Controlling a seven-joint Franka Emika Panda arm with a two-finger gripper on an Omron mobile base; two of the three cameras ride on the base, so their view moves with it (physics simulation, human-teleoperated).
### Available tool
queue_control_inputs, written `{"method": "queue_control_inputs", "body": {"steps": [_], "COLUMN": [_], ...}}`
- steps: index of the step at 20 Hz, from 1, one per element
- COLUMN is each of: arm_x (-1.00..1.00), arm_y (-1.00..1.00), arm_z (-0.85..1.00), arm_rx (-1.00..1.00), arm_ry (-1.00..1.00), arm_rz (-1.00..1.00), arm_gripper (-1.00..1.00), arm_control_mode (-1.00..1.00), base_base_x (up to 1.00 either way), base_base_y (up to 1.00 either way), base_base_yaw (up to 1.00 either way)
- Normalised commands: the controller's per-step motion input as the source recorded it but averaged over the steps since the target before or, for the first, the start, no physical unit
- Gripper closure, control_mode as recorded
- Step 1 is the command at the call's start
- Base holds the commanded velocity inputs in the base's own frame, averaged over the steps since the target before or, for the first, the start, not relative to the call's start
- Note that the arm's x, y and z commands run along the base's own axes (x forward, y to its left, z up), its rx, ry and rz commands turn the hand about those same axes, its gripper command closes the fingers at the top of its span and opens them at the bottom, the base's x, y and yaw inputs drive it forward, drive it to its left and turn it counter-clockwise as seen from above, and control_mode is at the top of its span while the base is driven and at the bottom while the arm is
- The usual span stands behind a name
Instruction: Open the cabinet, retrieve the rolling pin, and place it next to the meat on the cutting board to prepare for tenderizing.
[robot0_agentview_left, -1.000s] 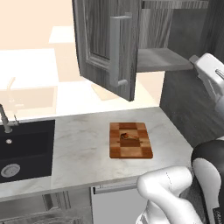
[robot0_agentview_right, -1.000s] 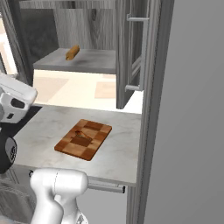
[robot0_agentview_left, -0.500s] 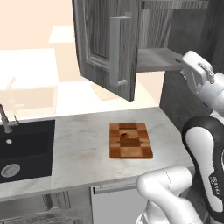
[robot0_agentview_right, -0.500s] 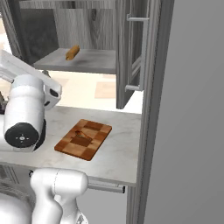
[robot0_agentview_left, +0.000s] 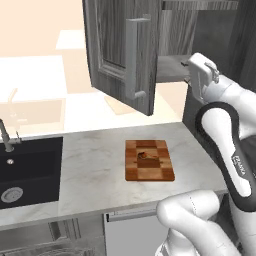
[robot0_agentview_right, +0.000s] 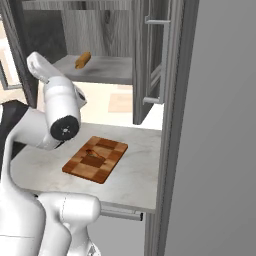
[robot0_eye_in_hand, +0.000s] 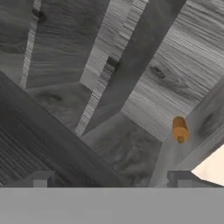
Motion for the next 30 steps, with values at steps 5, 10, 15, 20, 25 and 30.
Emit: {"method": "queue_control_inputs", "body": {"steps": [5,10,15,20,25,30], "arm_x": [0.61,0.5,0.48,0.45,0.41,0.22], "arm_y": [0.02,0.12,0.28,0.38,0.39,0.34], "arm_z": [-0.14,-0.11,-0.08,-0.05,-0.07,-0.07], "arm_rx": [0.03,0.01,0.0,0.0,0.0,0.0], "arm_ry": [0.12,0.13,0.15,0.15,0.14,0.1], "arm_rz": [0.16,0.15,0.12,0.11,0.1,0.12], "arm_gripper": [-1.0,-1.0,-1.0,-1.0,-1.0,-1.0], "arm_control_mode": [-1.0,-1.0,-1.0,-1.0,-1.0,-1.0], "base_base_x": [0.0,0.0,0.0,0.0,0.0,0.0], "base_base_y": [0.0,0.0,0.0,0.0,0.0,0.0], "base_base_yaw": [0.0,0.0,0.0,0.0,0.0,0.0]}}
